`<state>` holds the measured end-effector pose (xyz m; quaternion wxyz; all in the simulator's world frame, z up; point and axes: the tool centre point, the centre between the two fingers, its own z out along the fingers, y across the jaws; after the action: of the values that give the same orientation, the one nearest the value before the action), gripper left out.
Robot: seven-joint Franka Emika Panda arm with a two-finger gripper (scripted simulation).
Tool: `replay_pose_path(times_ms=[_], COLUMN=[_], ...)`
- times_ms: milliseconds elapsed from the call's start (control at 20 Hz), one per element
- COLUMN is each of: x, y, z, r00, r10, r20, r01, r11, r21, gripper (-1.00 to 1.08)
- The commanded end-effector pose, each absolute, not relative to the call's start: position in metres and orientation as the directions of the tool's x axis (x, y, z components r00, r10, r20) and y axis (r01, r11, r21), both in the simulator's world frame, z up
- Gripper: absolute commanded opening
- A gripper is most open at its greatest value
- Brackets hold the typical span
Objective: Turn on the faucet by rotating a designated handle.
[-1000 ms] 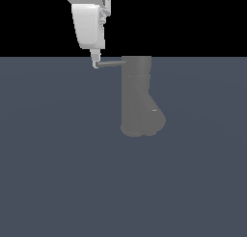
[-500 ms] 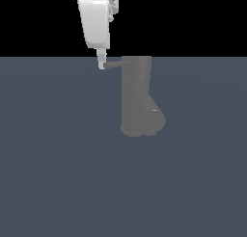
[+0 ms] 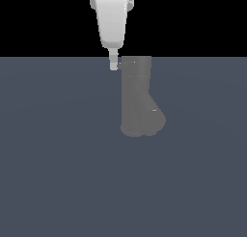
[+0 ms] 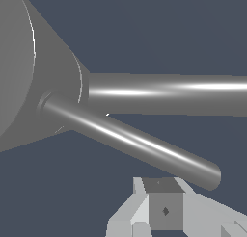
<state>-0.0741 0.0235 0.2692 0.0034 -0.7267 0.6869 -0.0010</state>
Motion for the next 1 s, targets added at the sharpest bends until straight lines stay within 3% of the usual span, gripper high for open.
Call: replay_pose_path(times_ms=[0, 200, 950], x=[-0.083, -0.084, -0.080], y=[0.004, 0.012, -0.086], z=[0.269, 0.269, 0.269], r00=[0.034, 0.056, 0.037], r10=[-0.999, -0.998, -0.999], r20=[-0.001, -0.002, 0.000], r01=[-0.999, -0.998, -0.999], r11=[-0.034, -0.056, -0.037], r21=[-0.001, -0.004, -0.001], gripper=[-1.00, -1.00, -1.00])
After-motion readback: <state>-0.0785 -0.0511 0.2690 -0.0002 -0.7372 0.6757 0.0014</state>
